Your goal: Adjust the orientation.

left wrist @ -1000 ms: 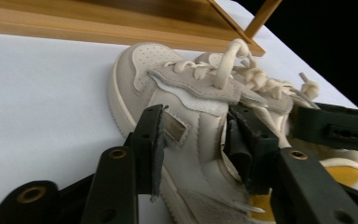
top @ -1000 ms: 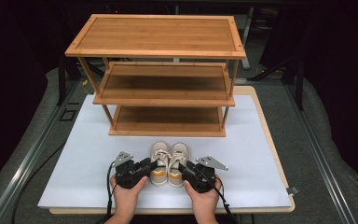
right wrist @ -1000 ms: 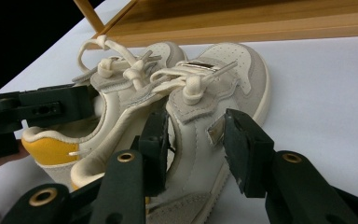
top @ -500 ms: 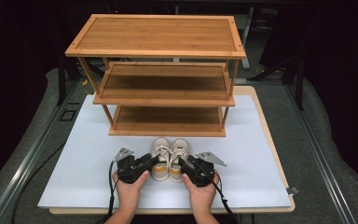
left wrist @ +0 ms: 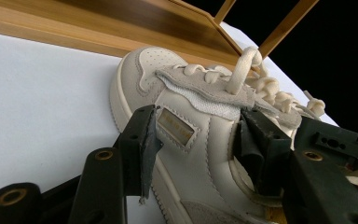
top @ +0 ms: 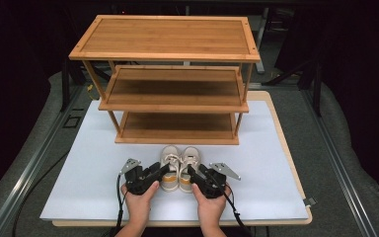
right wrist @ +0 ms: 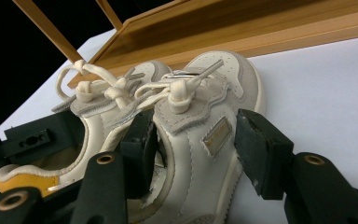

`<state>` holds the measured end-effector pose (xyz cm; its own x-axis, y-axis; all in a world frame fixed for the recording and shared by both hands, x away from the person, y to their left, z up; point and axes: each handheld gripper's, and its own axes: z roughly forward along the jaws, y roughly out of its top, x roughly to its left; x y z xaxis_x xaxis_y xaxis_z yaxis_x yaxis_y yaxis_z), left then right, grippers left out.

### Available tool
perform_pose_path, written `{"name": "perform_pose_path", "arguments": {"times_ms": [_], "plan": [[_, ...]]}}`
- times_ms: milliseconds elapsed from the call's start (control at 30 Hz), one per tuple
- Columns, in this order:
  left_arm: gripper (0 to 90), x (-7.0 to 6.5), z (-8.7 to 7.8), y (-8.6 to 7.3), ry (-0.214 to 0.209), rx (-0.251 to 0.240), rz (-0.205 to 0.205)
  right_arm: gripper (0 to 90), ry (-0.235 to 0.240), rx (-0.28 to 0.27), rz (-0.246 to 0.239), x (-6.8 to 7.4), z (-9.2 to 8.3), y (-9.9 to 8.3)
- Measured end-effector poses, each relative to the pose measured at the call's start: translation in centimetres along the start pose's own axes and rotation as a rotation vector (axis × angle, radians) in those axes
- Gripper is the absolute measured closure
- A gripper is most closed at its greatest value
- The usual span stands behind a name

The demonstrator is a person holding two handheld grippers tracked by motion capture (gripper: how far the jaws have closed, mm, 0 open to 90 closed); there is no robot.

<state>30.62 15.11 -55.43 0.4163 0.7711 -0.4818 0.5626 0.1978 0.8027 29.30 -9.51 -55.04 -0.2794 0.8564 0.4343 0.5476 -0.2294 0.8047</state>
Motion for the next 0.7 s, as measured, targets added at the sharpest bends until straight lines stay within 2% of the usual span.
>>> {"name": "perform_pose_path", "arguments": {"times_ms": [33,100,167,400,467,500,533,567,600,633,700], "plan": [[49.9,0.0,0.0,-0.01,0.001,-0.001,0.0,49.3,-0.012,-0.005,0.001,0.06,0.02,-0.04],[50.5,-0.03,0.01,-0.01,0.002,-0.001,0.001,49.7,0.002,-0.007,0.006,0.12,-0.02,-0.14],[50.7,-0.03,0.02,-0.01,0.002,0.0,0.001,50.2,-0.029,-0.028,-0.006,0.36,0.09,-0.24],[50.7,-0.06,0.01,-0.03,0.006,-0.003,-0.001,50.3,-0.021,-0.021,-0.007,0.32,-0.01,-0.26],[50.5,-0.14,0.0,-0.08,0.012,-0.008,-0.005,50.2,-0.019,-0.034,-0.008,0.32,0.07,-0.29],[50.4,-0.17,0.0,-0.1,0.016,-0.01,-0.008,50.1,-0.019,-0.018,-0.013,0.3,-0.02,-0.23],[50.3,-0.2,0.01,-0.12,0.018,-0.012,-0.01,49.9,-0.038,-0.019,-0.022,0.35,0.04,-0.17],[50.2,-0.24,0.0,-0.14,0.021,-0.013,-0.011,49.9,0.013,-0.005,-0.031,0.17,-0.06,-0.08],[50.1,-0.28,-0.01,-0.16,0.023,-0.015,-0.013,49.9,-0.057,-0.021,-0.049,0.42,0.11,-0.04],[50.1,-0.33,-0.03,-0.19,0.028,-0.015,-0.013,49.8,-0.023,-0.01,-0.061,0.31,0.06,0.05],[49.9,-0.4,-0.02,-0.2,0.033,-0.015,-0.012,49.9,-0.01,0.01,-0.069,0.25,0.02,0.23]]}}
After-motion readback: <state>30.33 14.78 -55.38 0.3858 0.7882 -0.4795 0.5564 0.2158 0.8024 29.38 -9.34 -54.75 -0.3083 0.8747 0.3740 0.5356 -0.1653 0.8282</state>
